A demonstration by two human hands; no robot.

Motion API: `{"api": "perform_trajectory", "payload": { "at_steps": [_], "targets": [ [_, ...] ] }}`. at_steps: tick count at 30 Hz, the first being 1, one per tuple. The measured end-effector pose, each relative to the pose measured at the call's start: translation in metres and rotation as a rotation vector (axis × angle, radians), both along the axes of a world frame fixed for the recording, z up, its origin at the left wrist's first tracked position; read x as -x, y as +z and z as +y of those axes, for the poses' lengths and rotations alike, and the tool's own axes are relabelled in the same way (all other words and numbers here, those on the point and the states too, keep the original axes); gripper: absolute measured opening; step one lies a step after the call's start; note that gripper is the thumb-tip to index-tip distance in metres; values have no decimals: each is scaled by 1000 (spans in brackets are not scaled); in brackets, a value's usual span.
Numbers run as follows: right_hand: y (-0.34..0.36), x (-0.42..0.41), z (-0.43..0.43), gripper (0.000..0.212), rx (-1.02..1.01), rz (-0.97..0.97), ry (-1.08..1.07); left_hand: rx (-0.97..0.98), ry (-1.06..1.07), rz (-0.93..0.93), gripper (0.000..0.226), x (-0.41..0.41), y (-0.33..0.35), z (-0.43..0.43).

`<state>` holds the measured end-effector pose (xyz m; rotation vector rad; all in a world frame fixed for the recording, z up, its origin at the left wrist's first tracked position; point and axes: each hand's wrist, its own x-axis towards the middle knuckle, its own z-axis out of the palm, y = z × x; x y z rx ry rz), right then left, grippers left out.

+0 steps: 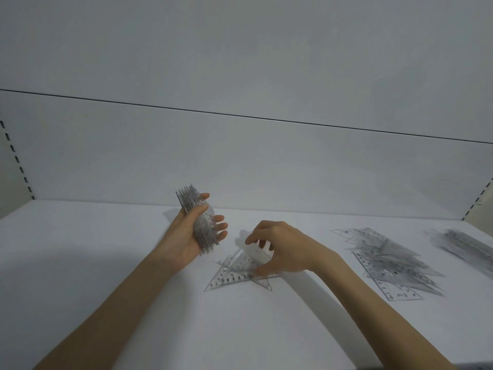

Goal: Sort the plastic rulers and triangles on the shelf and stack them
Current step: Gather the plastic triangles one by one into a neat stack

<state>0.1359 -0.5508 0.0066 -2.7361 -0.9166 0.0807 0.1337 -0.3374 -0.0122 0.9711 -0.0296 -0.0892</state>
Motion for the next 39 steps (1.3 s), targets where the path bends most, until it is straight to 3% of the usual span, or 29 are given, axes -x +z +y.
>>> {"api": "perform_trajectory", "payload": {
  "at_steps": [3,8,13,21,24,28,30,32,36,39],
  "targets": [
    [3,1,-4,54,-127,-10,-27,-2,5,8,19,0,0,0],
    [28,-5,2,28,-742,133,-156,6,-52,-16,18,1,1,-4],
    [34,-13,42,42,-669,87,-256,26,-160,-105,30,8,3,-9],
    [18,-17,65,45,-789,150,-265,20,-178,-146,38,8,4,-4],
    [13,-18,66,55,-741,79,-252,12,-192,-146,40,7,2,-2],
    [10,-17,60,43,-650,-30,-181,31,-236,-166,65,4,-3,-1],
    [9,-20,48,42,-586,-77,-183,40,-204,-147,55,3,-3,-1],
    [6,-22,29,41,-480,-19,-180,47,-154,-116,41,3,-2,-2],
    [-3,-11,5,79,-58,244,-53,76,-78,-87,33,-2,-4,1],
    [-9,-6,3,77,69,222,6,67,-64,-86,32,-4,-5,2]
  ]
}}
